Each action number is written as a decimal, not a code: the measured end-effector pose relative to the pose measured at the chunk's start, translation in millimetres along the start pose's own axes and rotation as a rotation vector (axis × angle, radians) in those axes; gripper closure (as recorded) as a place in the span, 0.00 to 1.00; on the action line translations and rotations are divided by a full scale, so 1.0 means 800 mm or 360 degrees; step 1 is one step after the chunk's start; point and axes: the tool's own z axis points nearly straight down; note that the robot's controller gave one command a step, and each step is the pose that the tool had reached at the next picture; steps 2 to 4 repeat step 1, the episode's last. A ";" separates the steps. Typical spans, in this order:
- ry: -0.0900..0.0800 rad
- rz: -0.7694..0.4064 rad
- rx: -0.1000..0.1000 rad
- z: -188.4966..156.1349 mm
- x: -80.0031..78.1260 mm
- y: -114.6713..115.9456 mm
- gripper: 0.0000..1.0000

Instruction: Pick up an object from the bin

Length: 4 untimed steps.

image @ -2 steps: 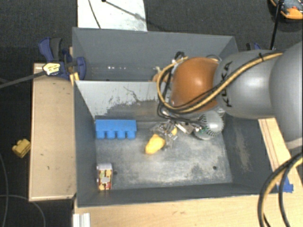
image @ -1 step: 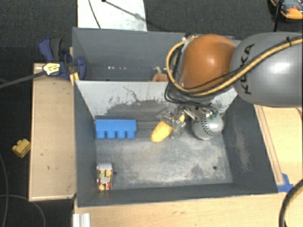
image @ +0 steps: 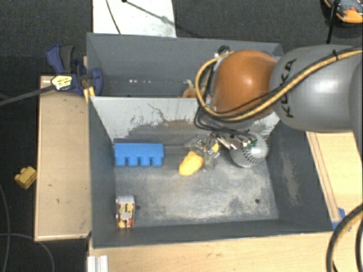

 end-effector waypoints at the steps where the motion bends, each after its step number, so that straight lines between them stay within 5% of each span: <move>1: -0.0006 0.0014 0.0006 -0.045 -0.003 -0.003 1.00; 4: -0.0006 0.0014 0.0006 -0.045 -0.003 -0.003 1.00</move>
Offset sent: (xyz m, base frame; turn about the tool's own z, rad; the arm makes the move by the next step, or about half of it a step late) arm -0.0001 0.0001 0.0637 0.0000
